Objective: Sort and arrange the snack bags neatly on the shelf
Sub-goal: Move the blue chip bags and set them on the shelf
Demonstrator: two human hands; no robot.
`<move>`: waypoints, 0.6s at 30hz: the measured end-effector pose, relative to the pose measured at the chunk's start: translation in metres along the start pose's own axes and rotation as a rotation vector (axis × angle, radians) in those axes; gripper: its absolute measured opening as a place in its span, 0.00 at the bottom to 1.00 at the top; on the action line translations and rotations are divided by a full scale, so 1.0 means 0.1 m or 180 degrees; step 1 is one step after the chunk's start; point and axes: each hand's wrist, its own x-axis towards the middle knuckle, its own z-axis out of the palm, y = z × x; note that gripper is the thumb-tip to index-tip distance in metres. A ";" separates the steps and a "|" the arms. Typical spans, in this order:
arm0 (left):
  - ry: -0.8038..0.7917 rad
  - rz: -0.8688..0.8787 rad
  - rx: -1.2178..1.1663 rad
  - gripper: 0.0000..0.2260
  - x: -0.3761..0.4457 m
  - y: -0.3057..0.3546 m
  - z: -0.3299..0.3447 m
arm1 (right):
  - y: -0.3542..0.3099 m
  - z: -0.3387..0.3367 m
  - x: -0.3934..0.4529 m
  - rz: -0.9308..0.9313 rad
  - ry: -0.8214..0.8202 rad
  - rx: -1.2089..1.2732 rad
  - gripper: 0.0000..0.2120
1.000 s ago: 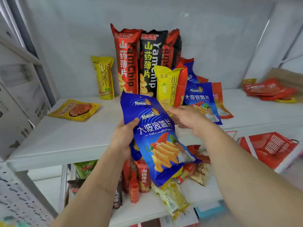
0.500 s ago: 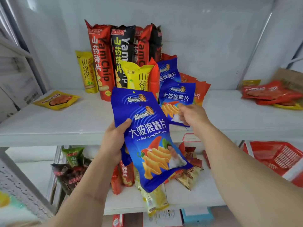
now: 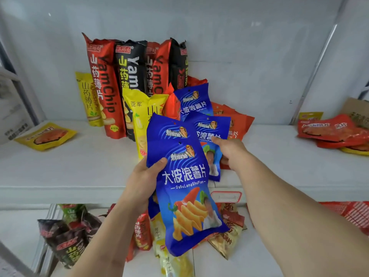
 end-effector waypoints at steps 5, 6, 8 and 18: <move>0.0123 -0.0025 -0.0005 0.13 0.11 0.03 0.19 | -0.15 -0.08 0.27 -0.0129 0.0201 -0.0445 0.13; 0.0128 -0.0023 -0.0017 0.13 0.13 0.04 0.25 | -0.17 -0.13 0.33 -0.0205 0.0339 -0.0624 0.12; 0.0138 -0.0045 -0.0031 0.12 0.17 0.03 0.37 | -0.14 -0.22 0.43 -0.0207 0.0596 -0.1056 0.14; 0.0565 -0.0176 -0.0073 0.13 0.37 -0.08 0.83 | 0.07 -0.32 0.68 0.0049 0.0074 0.0439 0.42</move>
